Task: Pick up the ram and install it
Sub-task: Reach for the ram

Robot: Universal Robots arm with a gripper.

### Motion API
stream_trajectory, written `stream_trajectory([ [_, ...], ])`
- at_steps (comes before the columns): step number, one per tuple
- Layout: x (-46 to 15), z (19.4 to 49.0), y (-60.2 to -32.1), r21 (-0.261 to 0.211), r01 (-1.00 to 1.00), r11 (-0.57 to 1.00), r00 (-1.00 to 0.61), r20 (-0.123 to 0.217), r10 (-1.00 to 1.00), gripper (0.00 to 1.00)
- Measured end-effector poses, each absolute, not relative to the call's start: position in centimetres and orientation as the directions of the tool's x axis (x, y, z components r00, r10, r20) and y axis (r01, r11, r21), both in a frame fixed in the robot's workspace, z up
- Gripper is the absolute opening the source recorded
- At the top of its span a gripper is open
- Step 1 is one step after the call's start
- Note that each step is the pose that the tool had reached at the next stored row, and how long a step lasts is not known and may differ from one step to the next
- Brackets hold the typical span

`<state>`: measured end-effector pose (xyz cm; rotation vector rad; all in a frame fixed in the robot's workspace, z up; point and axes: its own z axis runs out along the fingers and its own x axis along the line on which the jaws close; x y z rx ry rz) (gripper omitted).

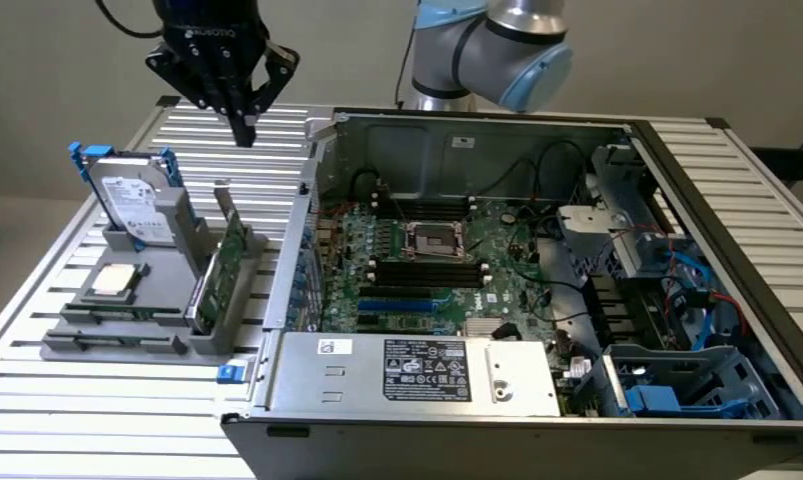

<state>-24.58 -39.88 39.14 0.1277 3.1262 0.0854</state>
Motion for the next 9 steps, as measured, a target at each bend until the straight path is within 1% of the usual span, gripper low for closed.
stream_trajectory([
  [9, -28.7, 38.8, -39.9, 0.054, 0.081, 0.995, -0.997, -0.01, 0.082, 0.11],
])
